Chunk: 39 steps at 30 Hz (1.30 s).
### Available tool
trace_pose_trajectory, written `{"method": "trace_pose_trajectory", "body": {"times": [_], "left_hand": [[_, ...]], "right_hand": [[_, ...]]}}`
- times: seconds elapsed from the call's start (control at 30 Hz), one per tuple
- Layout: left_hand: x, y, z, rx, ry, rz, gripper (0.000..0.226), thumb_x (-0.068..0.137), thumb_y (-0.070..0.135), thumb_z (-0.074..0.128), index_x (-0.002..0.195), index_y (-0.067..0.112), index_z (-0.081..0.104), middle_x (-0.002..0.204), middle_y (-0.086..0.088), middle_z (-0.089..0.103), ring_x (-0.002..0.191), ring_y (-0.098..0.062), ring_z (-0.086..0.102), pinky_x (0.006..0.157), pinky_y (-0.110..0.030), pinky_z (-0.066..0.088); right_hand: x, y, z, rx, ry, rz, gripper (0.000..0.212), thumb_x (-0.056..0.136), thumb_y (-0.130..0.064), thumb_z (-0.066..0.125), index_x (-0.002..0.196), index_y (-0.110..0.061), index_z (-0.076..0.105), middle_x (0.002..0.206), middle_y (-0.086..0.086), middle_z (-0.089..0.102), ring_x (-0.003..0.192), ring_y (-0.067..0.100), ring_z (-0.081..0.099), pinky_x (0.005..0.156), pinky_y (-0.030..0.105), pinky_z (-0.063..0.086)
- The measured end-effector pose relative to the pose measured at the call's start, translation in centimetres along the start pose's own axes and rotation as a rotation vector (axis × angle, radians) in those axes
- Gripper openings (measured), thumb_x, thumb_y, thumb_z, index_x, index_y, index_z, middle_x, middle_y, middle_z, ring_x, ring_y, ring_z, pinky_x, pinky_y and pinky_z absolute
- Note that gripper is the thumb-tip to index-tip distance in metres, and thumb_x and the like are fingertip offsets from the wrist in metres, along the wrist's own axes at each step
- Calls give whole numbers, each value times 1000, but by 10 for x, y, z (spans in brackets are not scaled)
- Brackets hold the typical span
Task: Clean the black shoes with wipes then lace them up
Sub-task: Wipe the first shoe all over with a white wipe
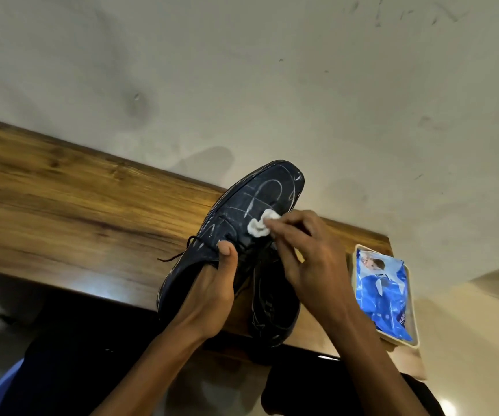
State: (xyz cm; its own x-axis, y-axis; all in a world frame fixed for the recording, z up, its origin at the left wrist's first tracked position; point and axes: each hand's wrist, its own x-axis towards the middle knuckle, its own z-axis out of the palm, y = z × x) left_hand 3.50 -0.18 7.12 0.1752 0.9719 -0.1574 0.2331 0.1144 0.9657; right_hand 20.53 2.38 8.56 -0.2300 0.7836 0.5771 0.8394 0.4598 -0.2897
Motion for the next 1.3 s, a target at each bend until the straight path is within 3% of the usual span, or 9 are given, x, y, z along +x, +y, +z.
{"method": "trace_pose_trajectory", "body": {"times": [0.17,0.3,0.43,0.53,0.67,0.77,0.97,1.17,1.3], "left_hand": [[-1,5,1,-58,-62,15,59,77,69,29,38,26,18,37,12,20,31,-4,16,40,-13,17],[1,4,2,-83,-75,12,62,75,70,33,34,24,24,36,11,23,32,-4,19,40,-13,18],[3,-1,3,-69,-31,-29,63,77,71,29,36,24,21,36,12,21,33,-4,17,39,-16,17],[2,-2,5,-37,-31,-1,63,77,70,31,37,23,19,35,12,20,31,-5,18,38,-14,18],[5,-6,6,-32,-91,17,65,78,68,46,38,22,23,37,12,22,33,-4,21,41,-16,21],[8,-13,5,-1,-113,33,65,77,66,56,40,22,27,39,10,25,35,-8,23,42,-21,22],[10,-18,7,-17,-71,11,63,89,45,64,39,20,34,36,9,28,31,-5,23,38,-20,21],[8,-14,9,9,-82,28,70,94,39,62,37,17,27,35,10,22,30,-6,21,38,-15,20],[7,-15,9,29,-92,17,72,94,40,61,35,16,28,33,9,22,29,-7,21,38,-16,20]], "right_hand": [[9,20,2,-12,122,132,24,92,-6,70,115,-8,75,102,7,64,88,18,63,78,12,44],[-5,-12,4,138,-6,31,23,92,-9,69,114,-12,75,109,0,65,98,8,61,85,12,46],[-2,0,6,111,-62,-87,24,93,-10,67,116,-9,74,111,5,65,102,15,62,86,23,51],[10,30,8,-27,49,-23,25,94,-10,66,118,-6,73,108,10,64,95,21,63,79,32,55],[15,38,6,-65,171,108,23,93,-11,66,114,-7,75,102,8,64,88,17,61,80,15,45],[4,13,10,61,70,101,21,92,-9,70,113,-10,75,103,3,64,89,11,61,82,6,39],[-3,-4,7,279,-40,-20,22,91,-7,72,113,-11,75,107,0,65,101,9,63,82,20,51],[12,40,7,-2,91,-13,23,91,-7,71,114,-7,74,105,8,63,92,21,63,77,36,54],[12,37,4,-53,161,118,20,91,-7,70,111,-8,75,100,6,63,84,14,60,78,15,45]]}}
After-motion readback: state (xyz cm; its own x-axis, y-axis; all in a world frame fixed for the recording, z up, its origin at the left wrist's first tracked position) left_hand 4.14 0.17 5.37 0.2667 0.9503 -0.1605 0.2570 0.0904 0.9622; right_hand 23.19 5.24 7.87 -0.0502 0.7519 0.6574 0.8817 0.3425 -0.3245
